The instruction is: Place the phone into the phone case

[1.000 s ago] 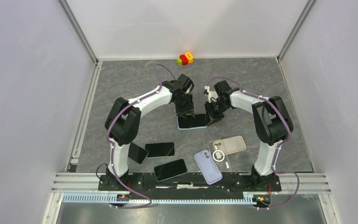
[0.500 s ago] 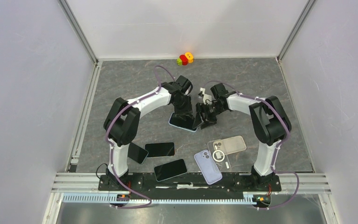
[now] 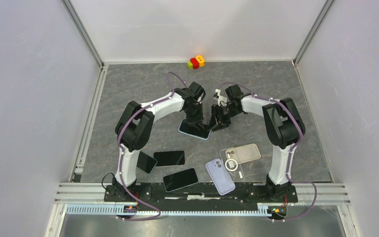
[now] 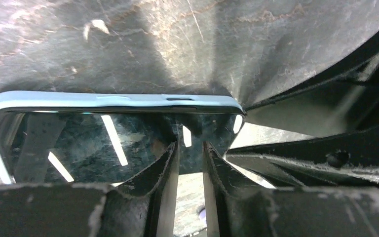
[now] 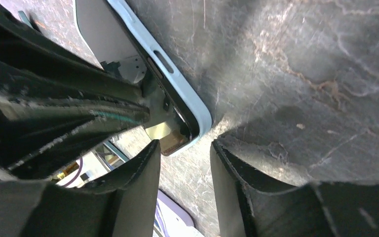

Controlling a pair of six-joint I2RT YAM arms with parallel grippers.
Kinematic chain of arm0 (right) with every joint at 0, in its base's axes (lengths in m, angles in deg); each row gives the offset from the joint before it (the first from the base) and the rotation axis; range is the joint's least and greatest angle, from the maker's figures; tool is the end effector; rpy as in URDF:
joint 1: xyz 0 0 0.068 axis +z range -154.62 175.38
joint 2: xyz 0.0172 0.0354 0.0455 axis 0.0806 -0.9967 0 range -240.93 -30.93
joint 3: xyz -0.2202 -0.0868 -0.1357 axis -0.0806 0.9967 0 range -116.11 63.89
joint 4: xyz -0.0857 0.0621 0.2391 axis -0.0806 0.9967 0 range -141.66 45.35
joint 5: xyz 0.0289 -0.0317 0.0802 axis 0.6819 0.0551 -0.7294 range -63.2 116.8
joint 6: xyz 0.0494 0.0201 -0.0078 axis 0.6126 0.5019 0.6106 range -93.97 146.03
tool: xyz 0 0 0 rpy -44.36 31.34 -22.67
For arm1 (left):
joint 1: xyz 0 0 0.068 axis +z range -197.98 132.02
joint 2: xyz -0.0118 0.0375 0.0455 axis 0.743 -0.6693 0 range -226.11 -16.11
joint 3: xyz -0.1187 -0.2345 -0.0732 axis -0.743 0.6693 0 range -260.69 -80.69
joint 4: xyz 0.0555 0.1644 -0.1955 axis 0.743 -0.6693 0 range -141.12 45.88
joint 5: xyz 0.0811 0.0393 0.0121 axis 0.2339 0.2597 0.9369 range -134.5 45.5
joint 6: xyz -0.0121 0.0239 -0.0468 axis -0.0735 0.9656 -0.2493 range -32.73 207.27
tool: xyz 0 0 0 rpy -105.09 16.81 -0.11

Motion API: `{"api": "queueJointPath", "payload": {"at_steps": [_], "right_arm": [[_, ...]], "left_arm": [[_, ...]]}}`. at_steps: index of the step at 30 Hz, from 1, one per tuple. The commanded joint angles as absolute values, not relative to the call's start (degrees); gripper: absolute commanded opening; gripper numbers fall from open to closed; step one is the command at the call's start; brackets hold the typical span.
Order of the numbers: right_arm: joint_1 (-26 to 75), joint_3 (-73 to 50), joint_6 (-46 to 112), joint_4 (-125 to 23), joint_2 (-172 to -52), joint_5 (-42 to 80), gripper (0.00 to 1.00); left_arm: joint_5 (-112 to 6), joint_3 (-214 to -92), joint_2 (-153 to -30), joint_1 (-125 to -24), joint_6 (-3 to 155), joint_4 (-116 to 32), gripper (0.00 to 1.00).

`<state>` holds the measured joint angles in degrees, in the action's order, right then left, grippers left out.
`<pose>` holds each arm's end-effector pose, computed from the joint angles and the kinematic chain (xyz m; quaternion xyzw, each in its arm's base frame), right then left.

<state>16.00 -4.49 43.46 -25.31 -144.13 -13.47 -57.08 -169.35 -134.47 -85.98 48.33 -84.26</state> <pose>0.3408 0.1529 0.1303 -0.0821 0.9243 0.3711 0.0345 0.3305 -0.2680 0.1744 0.0110 0.9787 -0.1928 0.0691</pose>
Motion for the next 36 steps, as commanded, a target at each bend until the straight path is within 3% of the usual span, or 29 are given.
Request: {"api": "queueJointPath", "payload": {"at_steps": [1, 11, 19, 25, 33, 36], "right_arm": [[16.21, -5.68, 43.08, -27.05, -148.87, -6.87, 0.46], [16.61, -6.8, 38.21, -22.64, -152.5, 4.08, 0.26], [18.64, -7.97, 34.6, -19.7, -154.64, 12.45, 0.17], [22.01, -10.97, 31.97, -16.74, -156.34, 18.97, 0.0], [24.73, -14.79, 29.89, -14.13, -155.17, 22.14, 0.0], [24.4, -15.25, 31.23, -14.51, -153.04, 17.21, 0.12]], "left_arm": [[-58.39, -171.75, -136.87, -86.06, 50.18, -83.41, 0.3], [-56.81, -174.64, -141.97, -86.05, 51.32, -87.23, 0.24], [-57.17, -173.25, -143.88, -86.04, 51.19, -87.78, 0.19], [-56.8, -172.0, -144.68, -86.21, 50.75, -88.02, 0.16], [-53.85, -171.91, -142.32, -86.35, 51.95, -89.66, 0.15], [-52.22, -171.16, -140.28, -86.3, 53.1, -90.51, 0.16]]}}
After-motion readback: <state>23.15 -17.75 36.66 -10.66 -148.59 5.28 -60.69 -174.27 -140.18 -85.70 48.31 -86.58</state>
